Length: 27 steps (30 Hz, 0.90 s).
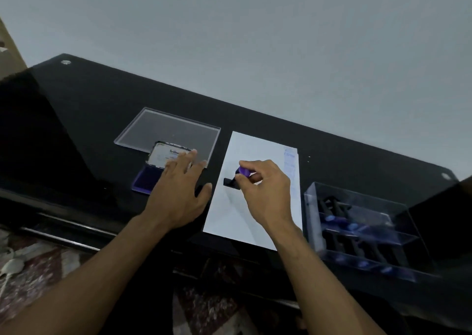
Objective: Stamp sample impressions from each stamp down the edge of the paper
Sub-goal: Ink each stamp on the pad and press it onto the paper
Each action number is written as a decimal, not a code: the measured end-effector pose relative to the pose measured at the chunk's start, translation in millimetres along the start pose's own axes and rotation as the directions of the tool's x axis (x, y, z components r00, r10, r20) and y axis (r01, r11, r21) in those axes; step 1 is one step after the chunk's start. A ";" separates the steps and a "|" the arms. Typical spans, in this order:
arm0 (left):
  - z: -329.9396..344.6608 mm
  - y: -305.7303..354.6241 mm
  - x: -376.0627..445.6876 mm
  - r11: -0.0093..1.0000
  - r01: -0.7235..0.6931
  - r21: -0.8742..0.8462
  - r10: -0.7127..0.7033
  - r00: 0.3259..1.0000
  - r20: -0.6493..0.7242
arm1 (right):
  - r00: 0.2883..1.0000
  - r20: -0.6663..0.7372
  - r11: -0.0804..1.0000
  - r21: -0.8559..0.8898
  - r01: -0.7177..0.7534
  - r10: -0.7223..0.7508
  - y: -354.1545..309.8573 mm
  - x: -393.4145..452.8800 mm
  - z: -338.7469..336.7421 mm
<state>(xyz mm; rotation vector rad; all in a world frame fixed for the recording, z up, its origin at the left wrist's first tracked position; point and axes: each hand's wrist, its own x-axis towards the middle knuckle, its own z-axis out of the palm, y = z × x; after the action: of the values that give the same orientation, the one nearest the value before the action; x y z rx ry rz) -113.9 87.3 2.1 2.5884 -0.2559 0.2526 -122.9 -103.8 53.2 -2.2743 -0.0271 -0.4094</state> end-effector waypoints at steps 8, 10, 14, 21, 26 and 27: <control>45.8 42.8 10.4 0.991 -0.134 -0.018 0.135 0.987 0.087 | 0.990 -0.116 0.996 -0.036 -0.081 0.076 43.6 -6.5 -52.9; 55.5 53.1 13.5 0.987 -0.162 -0.015 0.162 0.981 0.102 | 0.987 -0.134 0.994 -0.060 -0.095 0.086 51.2 -7.5 -63.1; 68.4 74.3 21.3 0.980 -0.198 -0.020 0.199 0.971 0.129 | 0.980 -0.167 0.987 -0.096 -0.129 0.112 63.8 -9.6 -77.3; 82.6 94.3 35.4 0.975 -0.223 0.006 0.218 0.957 0.190 | 0.979 -0.178 0.980 -0.150 -0.131 0.104 77.0 -8.5 -90.2; 92.3 95.6 44.3 0.964 -0.257 0.068 0.236 0.945 0.227 | 0.983 -0.180 0.982 -0.175 -0.077 0.045 83.1 -1.0 -93.7; 94.6 94.7 45.4 0.961 -0.266 0.077 0.242 0.942 0.233 | 0.983 -0.179 0.981 -0.179 -0.070 0.037 84.3 0.5 -93.9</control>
<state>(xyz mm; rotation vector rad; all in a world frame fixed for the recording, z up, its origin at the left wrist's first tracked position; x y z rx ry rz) -79.6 -47.6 -22.0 2.6884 -0.6786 0.0678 -136.3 -229.2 50.8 -2.4056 0.1686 -0.6035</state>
